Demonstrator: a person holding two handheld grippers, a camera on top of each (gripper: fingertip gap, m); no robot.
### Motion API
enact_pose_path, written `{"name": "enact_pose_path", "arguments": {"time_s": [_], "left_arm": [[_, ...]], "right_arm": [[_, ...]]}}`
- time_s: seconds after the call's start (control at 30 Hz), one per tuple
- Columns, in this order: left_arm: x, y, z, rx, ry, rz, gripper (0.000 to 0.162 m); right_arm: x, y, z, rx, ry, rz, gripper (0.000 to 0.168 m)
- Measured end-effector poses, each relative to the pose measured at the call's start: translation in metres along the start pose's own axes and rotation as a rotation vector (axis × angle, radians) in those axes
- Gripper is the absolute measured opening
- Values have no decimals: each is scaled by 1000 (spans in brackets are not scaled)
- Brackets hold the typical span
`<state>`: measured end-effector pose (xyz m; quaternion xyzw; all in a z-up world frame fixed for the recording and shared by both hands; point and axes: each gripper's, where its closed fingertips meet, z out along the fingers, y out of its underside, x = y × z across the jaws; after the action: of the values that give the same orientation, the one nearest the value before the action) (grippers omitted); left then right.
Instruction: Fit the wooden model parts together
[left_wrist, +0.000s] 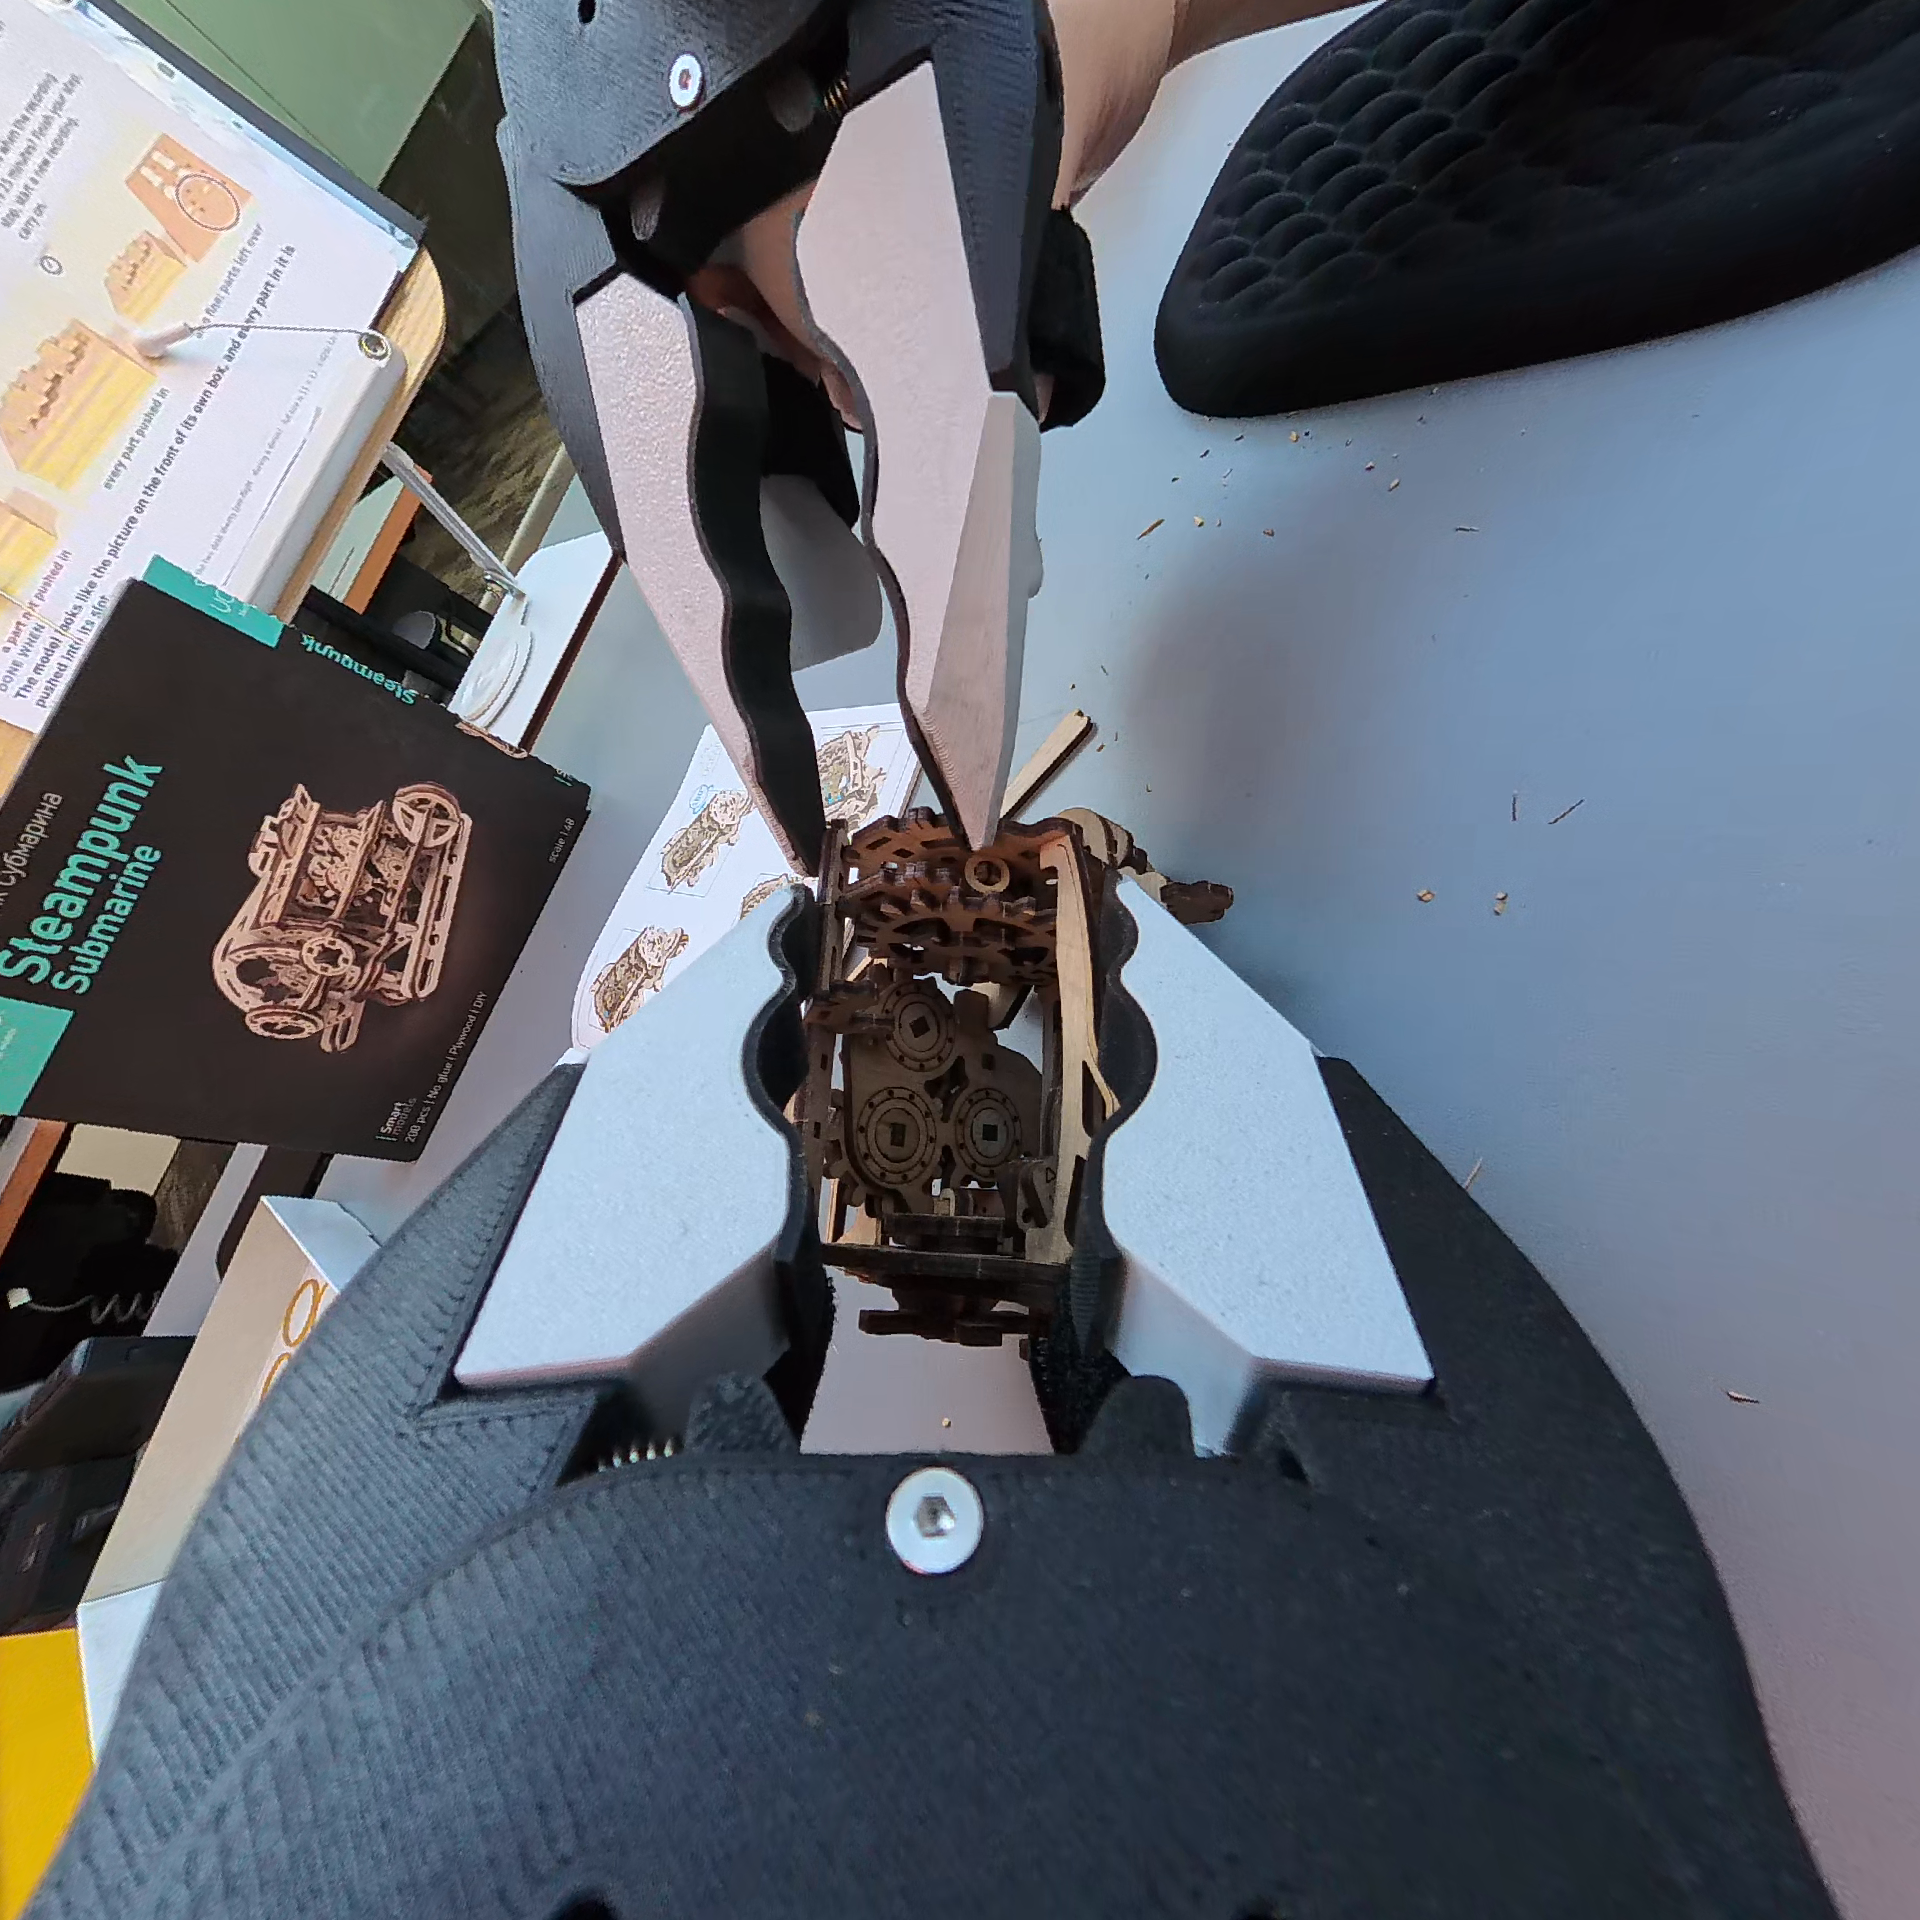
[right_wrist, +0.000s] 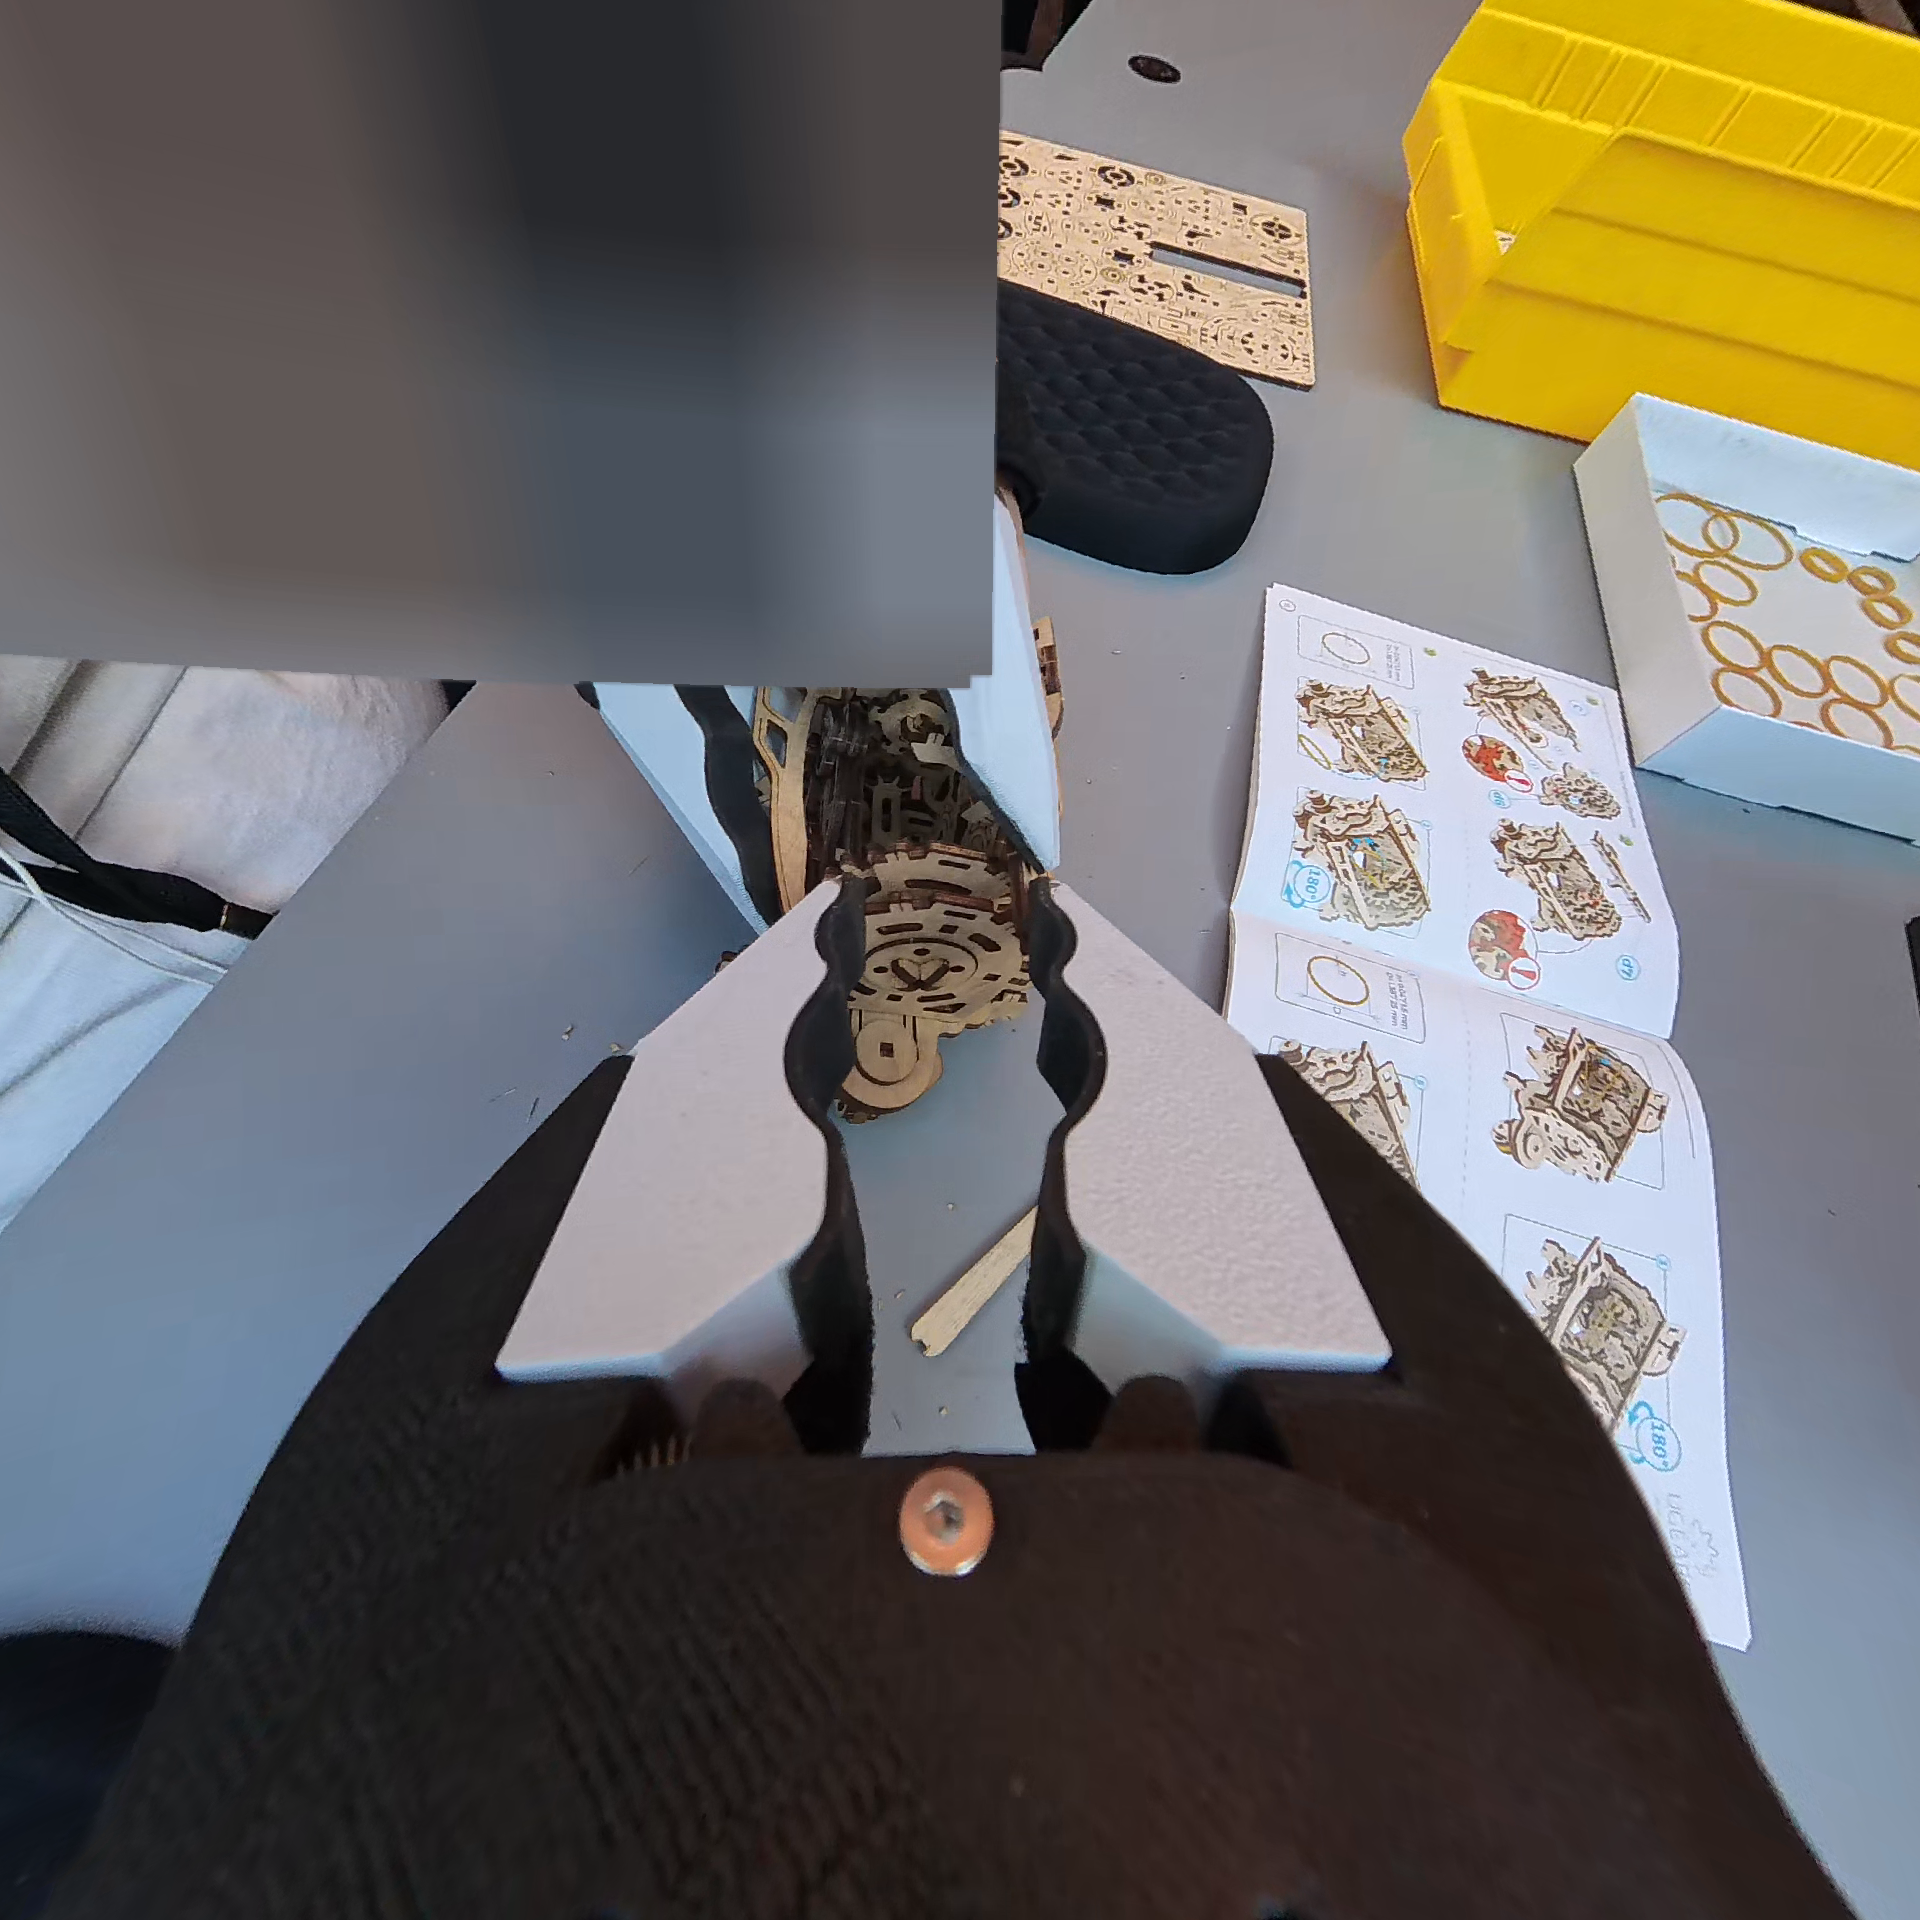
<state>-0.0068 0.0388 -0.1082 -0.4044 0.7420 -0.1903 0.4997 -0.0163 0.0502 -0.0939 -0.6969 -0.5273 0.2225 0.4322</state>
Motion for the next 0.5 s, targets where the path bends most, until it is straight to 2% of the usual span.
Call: {"name": "enact_pose_path", "arguments": {"time_s": [0.5], "left_arm": [[-3, 2, -3, 15, -35, -38, 57]], "right_arm": [[1, -1, 2, 9, 9, 9, 32]]}}
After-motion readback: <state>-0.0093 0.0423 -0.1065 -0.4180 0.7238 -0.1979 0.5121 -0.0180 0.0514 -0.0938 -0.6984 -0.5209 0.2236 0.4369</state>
